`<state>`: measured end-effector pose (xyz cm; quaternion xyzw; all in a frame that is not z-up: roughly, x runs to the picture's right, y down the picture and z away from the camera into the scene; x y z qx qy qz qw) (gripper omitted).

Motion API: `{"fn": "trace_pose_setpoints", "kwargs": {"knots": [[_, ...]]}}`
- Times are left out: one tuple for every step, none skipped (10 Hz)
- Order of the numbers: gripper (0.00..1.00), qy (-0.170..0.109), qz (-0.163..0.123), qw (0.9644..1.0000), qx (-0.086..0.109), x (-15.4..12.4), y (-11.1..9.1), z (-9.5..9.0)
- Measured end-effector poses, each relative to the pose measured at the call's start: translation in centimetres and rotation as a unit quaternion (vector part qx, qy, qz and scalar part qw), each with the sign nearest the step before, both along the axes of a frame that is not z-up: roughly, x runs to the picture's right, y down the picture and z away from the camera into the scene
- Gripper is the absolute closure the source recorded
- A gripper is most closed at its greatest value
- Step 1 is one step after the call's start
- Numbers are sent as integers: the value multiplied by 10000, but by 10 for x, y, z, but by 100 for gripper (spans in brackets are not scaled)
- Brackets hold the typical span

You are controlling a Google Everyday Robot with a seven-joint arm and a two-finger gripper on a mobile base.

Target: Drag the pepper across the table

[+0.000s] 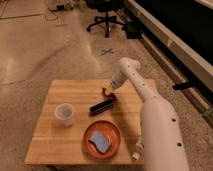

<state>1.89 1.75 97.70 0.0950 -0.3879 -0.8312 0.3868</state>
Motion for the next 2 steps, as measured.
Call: {"fn": "trace_pose_setpoints", "kwargs": {"knots": [[100,-46,-28,10000,-15,-5,1,-1],[97,-49,-27,10000,-16,-6,1,-1]]}}
